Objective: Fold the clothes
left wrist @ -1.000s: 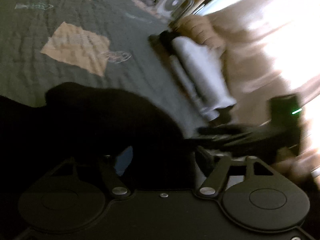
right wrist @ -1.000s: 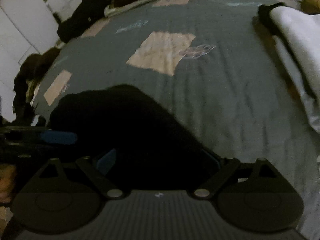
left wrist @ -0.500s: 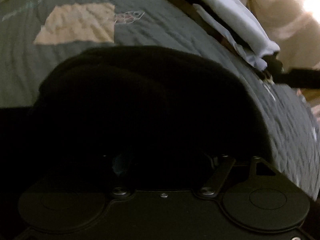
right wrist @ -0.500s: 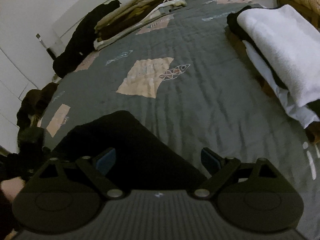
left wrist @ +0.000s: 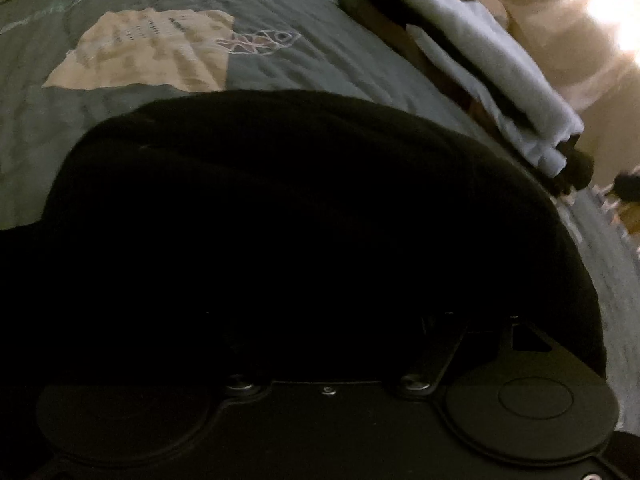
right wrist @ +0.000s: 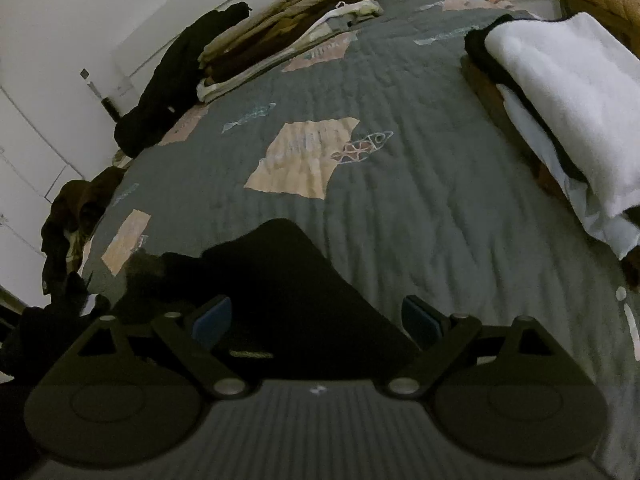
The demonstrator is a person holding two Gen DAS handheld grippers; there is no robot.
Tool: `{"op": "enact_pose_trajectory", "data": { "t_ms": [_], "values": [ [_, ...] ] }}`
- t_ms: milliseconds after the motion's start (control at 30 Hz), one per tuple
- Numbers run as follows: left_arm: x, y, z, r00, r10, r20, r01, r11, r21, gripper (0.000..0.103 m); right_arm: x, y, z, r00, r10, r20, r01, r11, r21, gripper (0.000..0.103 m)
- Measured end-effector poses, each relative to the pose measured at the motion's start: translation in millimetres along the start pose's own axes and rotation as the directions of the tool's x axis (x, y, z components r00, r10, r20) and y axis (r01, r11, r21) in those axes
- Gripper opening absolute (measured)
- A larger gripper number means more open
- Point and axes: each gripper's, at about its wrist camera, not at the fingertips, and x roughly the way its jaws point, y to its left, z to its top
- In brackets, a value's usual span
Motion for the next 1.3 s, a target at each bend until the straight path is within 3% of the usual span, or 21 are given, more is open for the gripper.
{"op": "enact_pose_trajectory", "data": {
  "t_ms": [67,133,167,233,333,433,533,600,800,933,1133,1200,1300],
  "values": [
    [1.7,-3.7,-0.9,1.000,0.019,0.007,-0.019,1.000,0.003,0.063,-0.6,1.8,2.0,1.000,0.001,0.003,-0.001,1.000,-0.006,0.092],
    [-2.4,-1.9,-2.6,1.000,0.015,0.018,-0.015,1.000,-0.017,0.033,-1.0,3.4,4.0,1.000,0.003,0.006,-0.003,1.000,-0.011,0.092],
    [-5.3,0.3,-3.6,1.000,0.008,0.023,-0.007,0.999,-0.031,0.024,-0.9,4.2,5.0,1.000,0.004,0.007,-0.004,1.000,-0.015,0.092],
    [-11.4,4.1,-5.4,0.999,-0.007,0.033,0.008,0.999,-0.054,0.016,-0.1,5.6,6.6,1.000,0.006,0.010,-0.006,1.000,-0.016,0.092],
    [-20.0,3.1,-3.9,0.998,-0.033,0.045,0.034,0.999,-0.041,0.014,2.6,8.7,8.8,1.000,0.014,0.014,-0.014,1.000,-0.022,0.092],
    [-31.9,5.3,-7.5,0.992,-0.113,0.062,0.117,0.990,-0.075,0.013,10.6,14.0,15.1,1.000,0.019,0.005,-0.019,0.999,-0.047,0.092],
    [-45.1,13.5,-14.5,0.966,-0.231,0.113,0.245,0.960,-0.136,0.013,20.4,17.3,21.2,1.000,0.029,-0.006,-0.029,0.998,-0.059,0.092],
    [-54.1,13.9,-18.0,0.956,-0.261,0.137,0.281,0.948,-0.150,0.013,27.5,19.6,24.2,0.999,0.032,-0.016,-0.033,0.997,-0.065,0.092],
    [-96.5,-11.8,-24.8,0.957,-0.246,0.156,0.256,0.966,-0.048,0.013,47.4,29.5,25.4,0.997,0.043,-0.060,-0.048,0.994,-0.094,0.092],
    [-120.6,-19.3,-35.9,0.955,-0.248,0.164,0.257,0.966,-0.039,0.013,55.7,37.4,21.7,0.993,0.070,-0.098,-0.080,0.991,-0.108,0.092],
    [-155.9,-24.5,-50.6,0.976,-0.159,0.147,0.163,0.986,-0.017,0.013,68.1,36.1,10.7,0.986,0.082,-0.145,-0.096,0.991,-0.092,0.092],
    [-164.5,-24.5,-54.3,0.977,-0.152,0.149,0.154,0.988,-0.003,0.013,74.0,31.1,7.7,0.974,0.153,-0.169,-0.159,0.987,-0.025,0.092],
    [-175.7,-23.5,-60.9,0.975,-0.153,0.159,0.152,0.988,0.021,0.013,83.5,21.2,3.7,0.914,0.348,-0.209,-0.321,0.935,0.151,0.092]
  ]
}}
